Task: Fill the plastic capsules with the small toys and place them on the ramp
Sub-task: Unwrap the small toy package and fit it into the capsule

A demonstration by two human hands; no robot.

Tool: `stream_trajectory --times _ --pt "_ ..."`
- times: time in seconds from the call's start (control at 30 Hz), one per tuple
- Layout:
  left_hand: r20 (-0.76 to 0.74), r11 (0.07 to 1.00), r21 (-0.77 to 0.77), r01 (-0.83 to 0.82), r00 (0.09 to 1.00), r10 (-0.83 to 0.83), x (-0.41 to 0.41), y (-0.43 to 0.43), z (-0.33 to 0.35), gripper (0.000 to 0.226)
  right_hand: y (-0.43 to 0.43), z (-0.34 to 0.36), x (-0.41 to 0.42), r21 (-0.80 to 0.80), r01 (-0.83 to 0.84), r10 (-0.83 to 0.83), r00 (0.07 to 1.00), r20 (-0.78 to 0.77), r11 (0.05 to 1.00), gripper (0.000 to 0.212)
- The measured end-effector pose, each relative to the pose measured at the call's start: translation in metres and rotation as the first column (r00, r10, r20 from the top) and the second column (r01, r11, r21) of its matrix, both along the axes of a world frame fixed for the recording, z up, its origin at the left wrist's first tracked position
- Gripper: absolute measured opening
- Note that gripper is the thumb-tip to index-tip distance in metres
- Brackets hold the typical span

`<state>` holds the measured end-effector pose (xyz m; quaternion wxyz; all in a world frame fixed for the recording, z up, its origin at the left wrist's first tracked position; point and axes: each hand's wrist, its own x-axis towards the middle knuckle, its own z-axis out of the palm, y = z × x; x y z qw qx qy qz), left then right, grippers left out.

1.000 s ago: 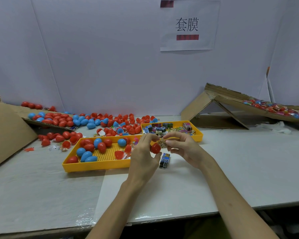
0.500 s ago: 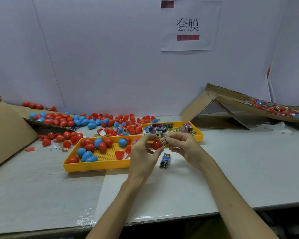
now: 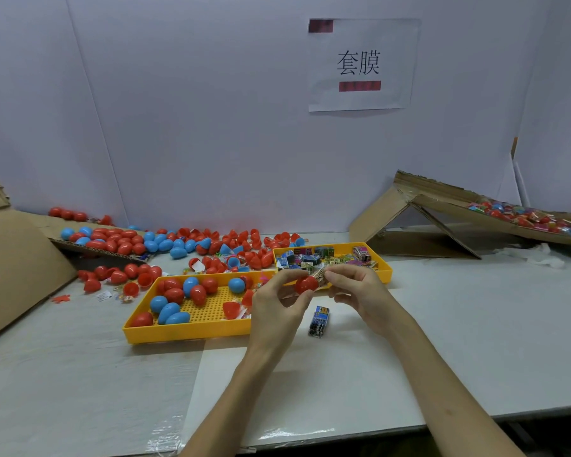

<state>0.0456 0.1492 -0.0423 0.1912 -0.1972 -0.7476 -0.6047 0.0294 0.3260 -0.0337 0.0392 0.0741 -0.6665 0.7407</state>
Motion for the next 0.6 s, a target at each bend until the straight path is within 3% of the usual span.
stream_trajectory --times 0.33,0.6 --pt "-0.044 0.997 -0.058 -0.042 0.998 0.040 -0.0007 -0.0006 -0.0010 0.032 -0.0021 -0.0013 0.0005 0.041 0.014 -0.013 1.000 -0.016 0.999 0.004" --pt "-0.085 0.992 -0.104 -0.078 0.994 0.069 -0.0012 -0.0008 -0.0028 0.029 -0.0018 -0.0001 0.0007 0.018 -0.106 0.107 0.994 -0.019 0.994 0.022"
